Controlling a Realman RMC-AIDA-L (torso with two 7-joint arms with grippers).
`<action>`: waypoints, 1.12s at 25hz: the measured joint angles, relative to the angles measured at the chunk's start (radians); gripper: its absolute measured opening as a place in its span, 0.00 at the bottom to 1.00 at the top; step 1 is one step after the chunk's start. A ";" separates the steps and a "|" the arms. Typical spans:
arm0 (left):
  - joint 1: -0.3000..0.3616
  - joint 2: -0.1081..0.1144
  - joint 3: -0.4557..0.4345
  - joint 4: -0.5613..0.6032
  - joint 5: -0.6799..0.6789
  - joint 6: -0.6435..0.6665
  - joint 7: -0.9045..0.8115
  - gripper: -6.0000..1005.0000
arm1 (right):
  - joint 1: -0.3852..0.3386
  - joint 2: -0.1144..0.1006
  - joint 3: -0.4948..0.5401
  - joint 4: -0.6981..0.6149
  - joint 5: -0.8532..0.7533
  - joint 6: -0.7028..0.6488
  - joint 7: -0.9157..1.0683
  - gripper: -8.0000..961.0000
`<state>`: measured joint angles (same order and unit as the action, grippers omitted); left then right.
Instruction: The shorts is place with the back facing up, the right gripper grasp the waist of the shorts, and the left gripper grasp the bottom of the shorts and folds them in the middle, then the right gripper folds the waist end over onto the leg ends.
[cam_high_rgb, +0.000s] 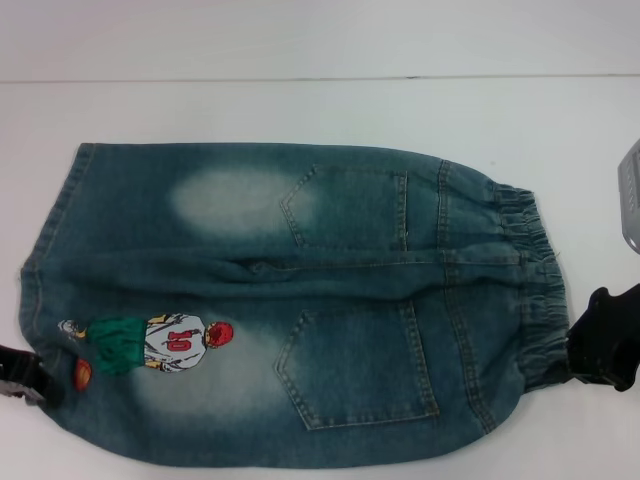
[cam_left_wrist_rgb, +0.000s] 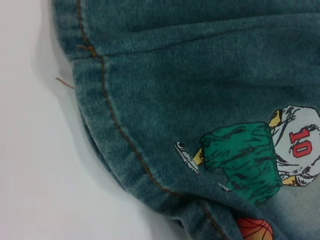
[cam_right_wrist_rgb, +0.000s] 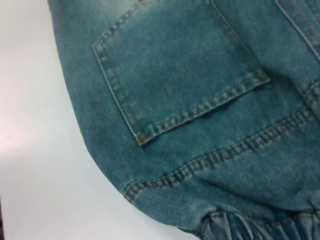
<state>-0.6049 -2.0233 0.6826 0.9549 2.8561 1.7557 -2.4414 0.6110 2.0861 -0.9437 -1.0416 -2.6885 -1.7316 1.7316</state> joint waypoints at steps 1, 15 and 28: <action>0.000 0.000 -0.002 0.000 -0.002 -0.006 0.007 0.09 | -0.004 0.000 0.002 -0.003 0.011 -0.005 -0.005 0.07; -0.014 -0.008 -0.039 0.037 -0.132 -0.143 0.078 0.09 | -0.106 -0.013 0.248 -0.231 0.278 -0.103 -0.104 0.05; -0.073 0.031 -0.128 0.083 -0.167 -0.216 0.075 0.09 | -0.113 -0.012 0.395 -0.232 0.510 -0.066 0.026 0.06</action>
<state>-0.6781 -1.9925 0.5543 1.0381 2.6891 1.5397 -2.3665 0.4985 2.0744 -0.5484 -1.2733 -2.1783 -1.7978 1.7574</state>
